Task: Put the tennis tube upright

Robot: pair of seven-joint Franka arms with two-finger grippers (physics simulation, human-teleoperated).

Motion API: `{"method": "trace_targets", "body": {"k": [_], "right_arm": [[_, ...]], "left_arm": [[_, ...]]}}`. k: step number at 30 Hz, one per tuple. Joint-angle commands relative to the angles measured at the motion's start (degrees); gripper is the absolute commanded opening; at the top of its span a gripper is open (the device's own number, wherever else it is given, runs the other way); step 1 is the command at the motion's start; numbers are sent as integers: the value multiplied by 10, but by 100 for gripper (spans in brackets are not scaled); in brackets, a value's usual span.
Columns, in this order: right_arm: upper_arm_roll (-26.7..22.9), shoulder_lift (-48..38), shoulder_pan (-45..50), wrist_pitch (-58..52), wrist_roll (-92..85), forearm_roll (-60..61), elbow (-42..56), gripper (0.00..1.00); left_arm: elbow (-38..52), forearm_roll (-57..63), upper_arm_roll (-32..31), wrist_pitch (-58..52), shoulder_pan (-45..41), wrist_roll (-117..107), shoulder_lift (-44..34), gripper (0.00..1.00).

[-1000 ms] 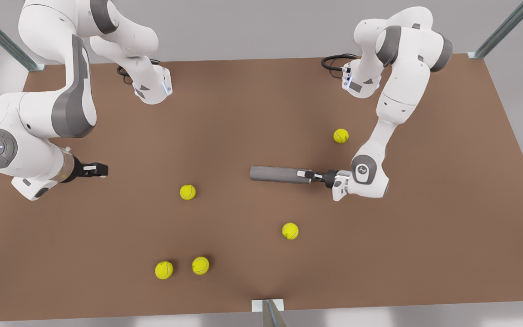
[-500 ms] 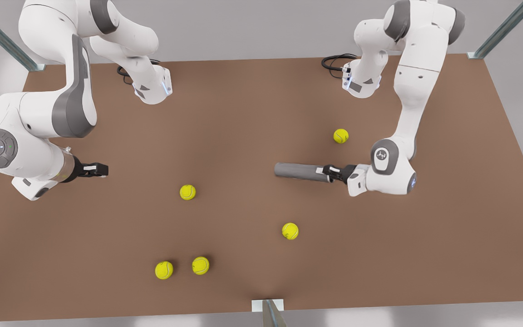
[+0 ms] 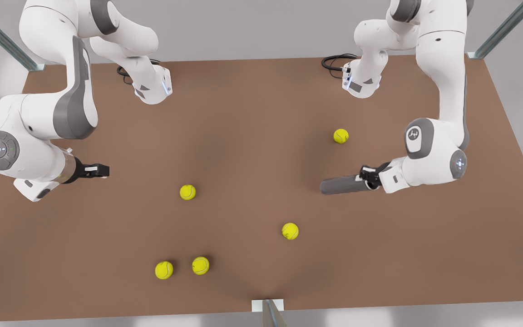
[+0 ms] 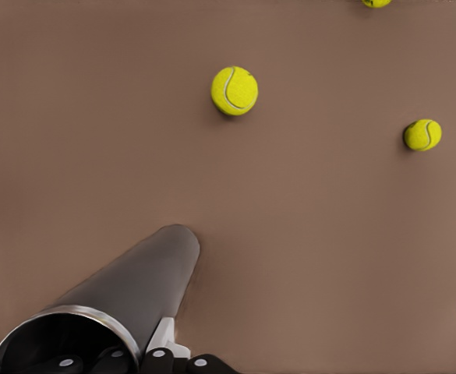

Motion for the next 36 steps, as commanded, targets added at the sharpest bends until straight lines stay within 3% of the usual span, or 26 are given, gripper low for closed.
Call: {"method": "trace_targets", "body": {"k": [1, 8, 23, 24, 25, 26, 36], "right_arm": [[0, -1, -1, 0, 1, 0, 0, 100], [0, -1, -3, 0, 1, 1, 0, 100], [0, -1, -1, -1, 1, 3, 0, 100], [0, -1, -2, -1, 0, 3, 0, 100], [0, 0, -2, -1, 0, 3, 0, 100], [0, 0, -1, -1, 1, 3, 0, 100], [0, -1, 1, -1, 1, 3, 0, 100]], "left_arm": [[16, 58, 0, -3, 6, -87, -3, 21], [54, 170, 0, 22, 14, -195, 0, 21], [53, 195, 0, 56, 18, -242, 52, 21], [53, 196, 0, 56, 18, -241, 52, 26], [53, 196, 0, 57, 18, -241, 54, 85], [53, 196, 0, 57, 18, -241, 54, 100], [53, 196, 0, 54, 18, -241, 52, 100]]}}
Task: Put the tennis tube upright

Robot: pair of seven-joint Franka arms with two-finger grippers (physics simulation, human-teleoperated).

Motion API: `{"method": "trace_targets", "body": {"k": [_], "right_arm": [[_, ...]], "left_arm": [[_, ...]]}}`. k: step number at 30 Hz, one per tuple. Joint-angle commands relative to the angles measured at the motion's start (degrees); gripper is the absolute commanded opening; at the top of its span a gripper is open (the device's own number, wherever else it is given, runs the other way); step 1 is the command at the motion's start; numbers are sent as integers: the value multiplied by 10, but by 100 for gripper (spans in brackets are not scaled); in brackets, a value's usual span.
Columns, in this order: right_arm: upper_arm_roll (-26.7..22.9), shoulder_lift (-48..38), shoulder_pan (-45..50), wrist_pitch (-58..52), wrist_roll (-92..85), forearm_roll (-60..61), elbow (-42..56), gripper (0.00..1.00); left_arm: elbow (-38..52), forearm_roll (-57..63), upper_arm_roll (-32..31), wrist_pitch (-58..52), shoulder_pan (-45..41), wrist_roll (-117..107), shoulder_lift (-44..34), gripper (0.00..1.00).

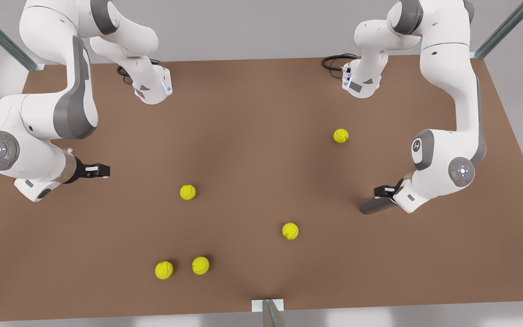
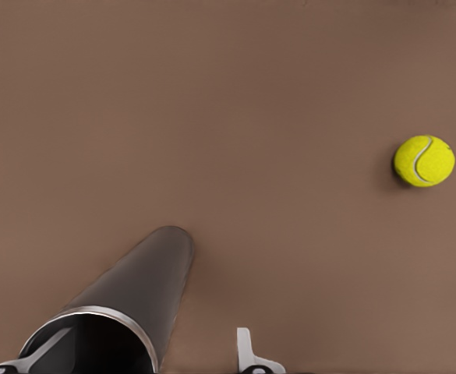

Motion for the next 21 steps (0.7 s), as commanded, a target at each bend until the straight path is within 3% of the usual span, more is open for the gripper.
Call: {"method": "trace_targets", "body": {"k": [1, 8, 14, 17, 21], "right_arm": [[0, -1, 0, 0, 0, 0, 0, 100], [0, 0, 1, 0, 0, 0, 0, 100], [0, 0, 0, 0, 0, 1, 0, 100], [0, -1, -1, 0, 1, 9, 1, 100], [0, -5, -5, -4, 3, 10, 6, 100]], "left_arm": [[0, 7, 0, -1, -1, -51, -1, 100], [0, 11, 0, -16, -1, -48, -32, 100], [2, 39, 0, -93, 9, -48, -115, 100], [56, 40, 0, -191, 9, -48, -122, 100], [61, 54, 0, -197, 8, -48, -144, 100]]}}
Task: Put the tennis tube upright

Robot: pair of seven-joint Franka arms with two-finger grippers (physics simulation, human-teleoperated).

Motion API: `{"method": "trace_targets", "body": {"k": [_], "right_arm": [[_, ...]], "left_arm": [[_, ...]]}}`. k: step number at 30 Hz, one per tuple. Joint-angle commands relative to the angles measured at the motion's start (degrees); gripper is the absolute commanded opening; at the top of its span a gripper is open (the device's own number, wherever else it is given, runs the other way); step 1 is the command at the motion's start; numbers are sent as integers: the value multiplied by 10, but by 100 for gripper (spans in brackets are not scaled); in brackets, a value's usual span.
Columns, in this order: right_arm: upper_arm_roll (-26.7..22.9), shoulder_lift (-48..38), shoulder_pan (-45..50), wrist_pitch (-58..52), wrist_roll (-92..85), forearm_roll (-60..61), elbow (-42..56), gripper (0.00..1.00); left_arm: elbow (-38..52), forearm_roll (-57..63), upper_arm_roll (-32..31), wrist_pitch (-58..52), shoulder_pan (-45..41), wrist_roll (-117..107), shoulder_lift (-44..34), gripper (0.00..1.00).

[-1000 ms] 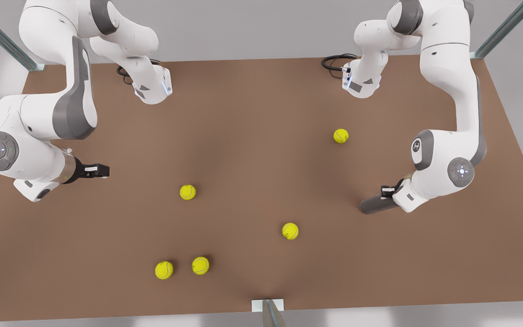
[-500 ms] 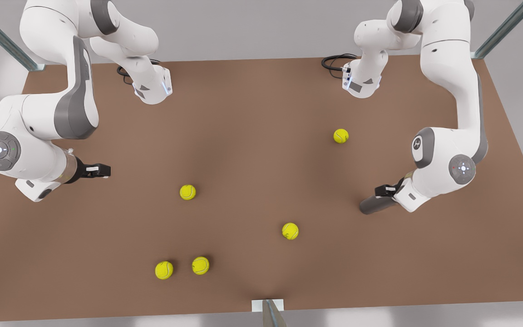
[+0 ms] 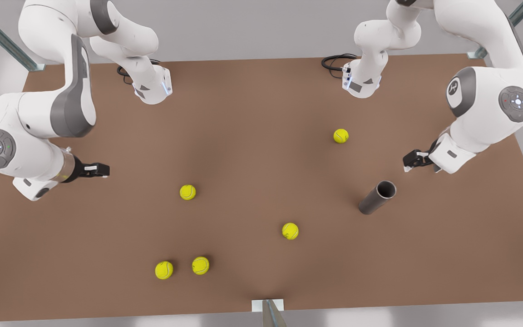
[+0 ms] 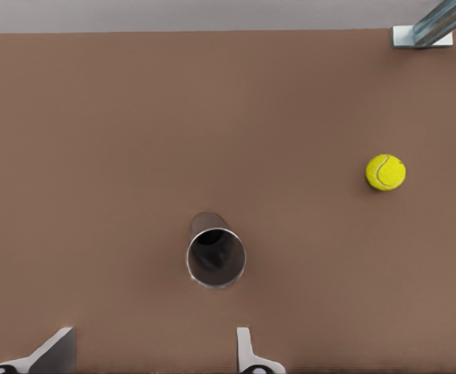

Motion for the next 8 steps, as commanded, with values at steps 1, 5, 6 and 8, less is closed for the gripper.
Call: {"method": "trace_targets", "body": {"k": [1, 5, 6, 8], "right_arm": [[0, -3, -1, -4, 2, 11, 2, 100], [-4, -4, -13, -5, 1, 25, 4, 100], [-3, -4, -13, -6, 1, 24, 4, 100], [-2, -4, -12, -6, 1, 24, 4, 100]], "left_arm": [[1, 10, 0, -52, 0, -15, -3, 100], [1, 10, -1, -53, 0, -15, -3, 100], [1, 10, -1, -53, 0, -15, -3, 100], [1, 10, -1, -56, 0, -15, -3, 100]]}}
